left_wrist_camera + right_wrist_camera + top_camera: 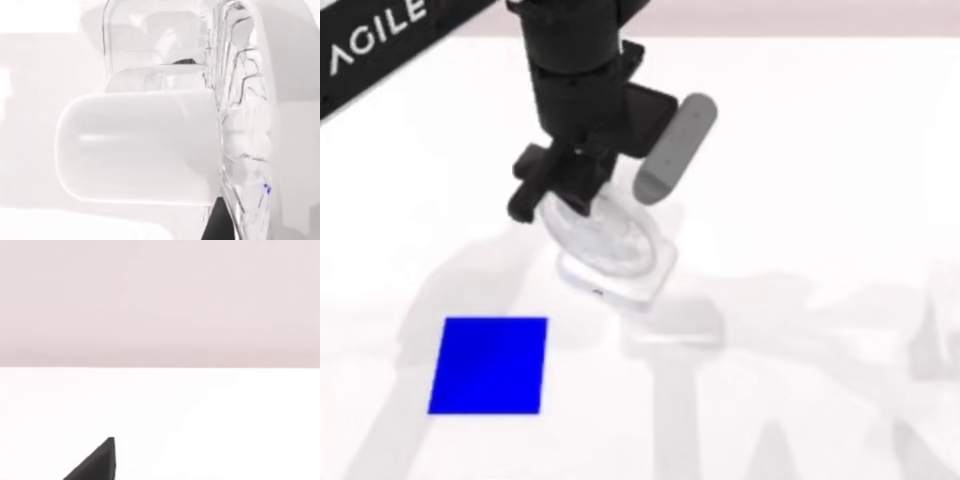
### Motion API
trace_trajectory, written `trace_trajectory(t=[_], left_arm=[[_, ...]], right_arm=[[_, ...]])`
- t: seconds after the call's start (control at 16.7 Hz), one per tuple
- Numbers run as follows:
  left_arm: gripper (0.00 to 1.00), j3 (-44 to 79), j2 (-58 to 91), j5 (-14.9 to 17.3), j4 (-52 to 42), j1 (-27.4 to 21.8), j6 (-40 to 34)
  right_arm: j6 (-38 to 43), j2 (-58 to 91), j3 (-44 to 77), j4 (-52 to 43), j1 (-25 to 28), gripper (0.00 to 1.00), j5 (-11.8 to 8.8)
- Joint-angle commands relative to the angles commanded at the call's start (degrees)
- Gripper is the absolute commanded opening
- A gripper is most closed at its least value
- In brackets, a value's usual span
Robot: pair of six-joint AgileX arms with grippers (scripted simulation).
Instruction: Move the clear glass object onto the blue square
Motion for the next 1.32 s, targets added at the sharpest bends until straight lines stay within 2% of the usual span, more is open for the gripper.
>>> trace_trajectory(t=[0.42,0.96,1.32], left_arm=[[0.0,-1.88,-2.12,-0.1,0.29,0.47,-1.15],[0.0,-30.86,-22.97,0.03,6.12,8.62,-13.99],[0.0,-36.09,-27.59,0.15,7.31,10.51,-16.9]], right_arm=[[0.0,0.0,0.0,0.0,0.0,1.0,0.0],[0.0,0.0,0.0,0.0,0.0,1.0,0.0],[0.0,0.0,0.0,0.0,0.0,1.0,0.0]])
